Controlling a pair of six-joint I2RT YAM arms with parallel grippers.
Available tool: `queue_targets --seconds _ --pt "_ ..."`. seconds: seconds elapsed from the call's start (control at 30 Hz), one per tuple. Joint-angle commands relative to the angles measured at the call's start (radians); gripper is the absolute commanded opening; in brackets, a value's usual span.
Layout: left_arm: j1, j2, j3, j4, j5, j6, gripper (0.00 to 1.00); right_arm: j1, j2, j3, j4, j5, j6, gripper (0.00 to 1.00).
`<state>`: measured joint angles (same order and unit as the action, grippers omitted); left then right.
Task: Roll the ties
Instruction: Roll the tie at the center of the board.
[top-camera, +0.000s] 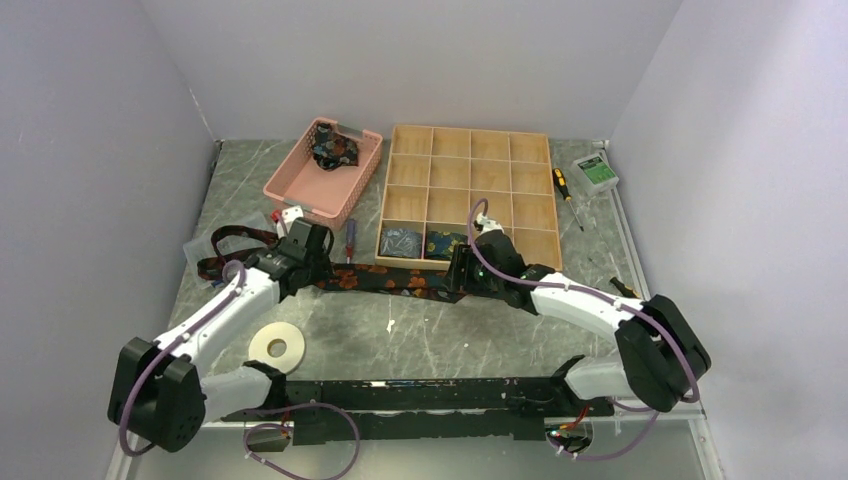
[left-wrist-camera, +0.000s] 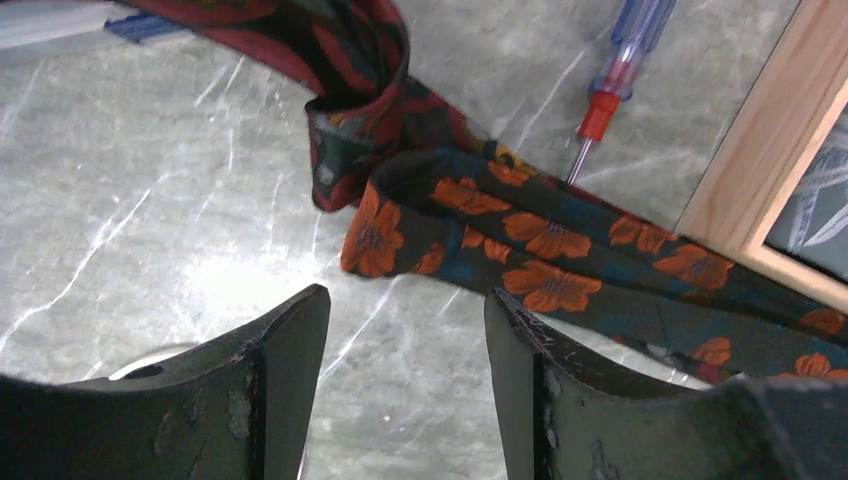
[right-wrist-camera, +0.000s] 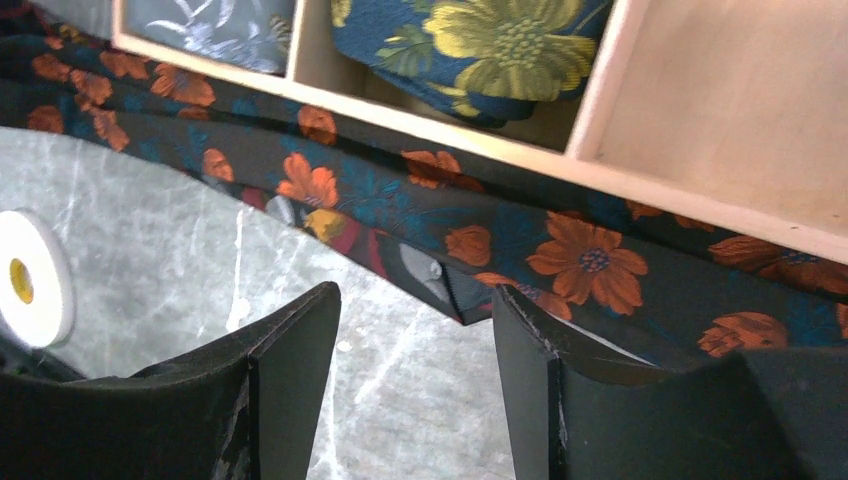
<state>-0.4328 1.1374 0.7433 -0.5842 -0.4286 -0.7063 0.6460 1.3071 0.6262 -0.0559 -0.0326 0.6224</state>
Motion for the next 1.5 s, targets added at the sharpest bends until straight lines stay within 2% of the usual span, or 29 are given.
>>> queue_targets --seconds 0.0,0.1,0.23,0.3,0.43,0.57,0.77,0.9,0.93,1.0,1.03,1.07,1.13,1.23,1.3,1.47 --pt "0.033 0.122 0.097 0.074 0.053 0.072 0.63 -0.004 0.048 0.025 -0.012 0.121 0.039 0.62" --pt "0.046 0.219 0.132 0.082 0.061 0.068 0.54 -0.058 0.096 0.010 -0.043 0.111 0.107 0.59" --pt "0.057 0.250 0.113 0.112 0.105 0.057 0.24 -0.138 0.095 -0.066 -0.063 0.067 0.179 0.57" --pt "0.057 0.239 0.091 0.126 0.121 0.053 0.15 -0.174 0.080 -0.109 -0.076 0.039 0.206 0.56" --pt "0.056 0.187 0.044 0.131 0.184 0.041 0.03 -0.222 0.003 -0.190 -0.111 -0.007 0.261 0.56" --pt "0.034 0.068 -0.051 0.127 0.260 0.002 0.03 -0.247 -0.123 -0.223 -0.196 0.017 0.280 0.56" --pt "-0.082 -0.148 -0.153 0.023 0.280 -0.111 0.03 -0.304 -0.267 -0.245 -0.321 0.030 0.241 0.58" --pt "-0.164 -0.269 -0.169 -0.091 0.188 -0.210 0.04 -0.324 -0.371 -0.270 -0.317 0.001 0.234 0.57" --pt "-0.166 -0.291 -0.162 -0.109 0.154 -0.217 0.11 -0.318 -0.394 -0.273 -0.295 -0.010 0.226 0.56" --pt "-0.165 -0.306 -0.144 -0.134 0.043 -0.224 0.48 -0.296 -0.412 -0.234 -0.266 -0.022 0.173 0.57" --pt "-0.162 -0.294 -0.127 -0.148 -0.004 -0.237 0.63 -0.281 -0.395 -0.199 -0.266 -0.017 0.145 0.57" --pt "-0.153 -0.267 -0.108 -0.143 -0.031 -0.220 0.69 -0.265 -0.372 -0.162 -0.266 -0.016 0.114 0.58" --pt "-0.092 -0.174 -0.037 -0.163 -0.038 -0.174 0.71 -0.229 -0.323 -0.095 -0.262 -0.010 0.063 0.58" --pt "0.028 -0.007 0.041 -0.164 0.039 -0.090 0.72 -0.171 -0.255 -0.019 -0.247 0.009 0.023 0.58" --pt "0.044 0.066 0.069 -0.146 0.055 -0.043 0.70 -0.138 -0.219 0.011 -0.236 0.013 0.012 0.58" --pt "0.049 0.117 0.086 -0.038 0.126 0.122 0.62 -0.096 -0.173 0.013 -0.188 -0.018 0.005 0.58"
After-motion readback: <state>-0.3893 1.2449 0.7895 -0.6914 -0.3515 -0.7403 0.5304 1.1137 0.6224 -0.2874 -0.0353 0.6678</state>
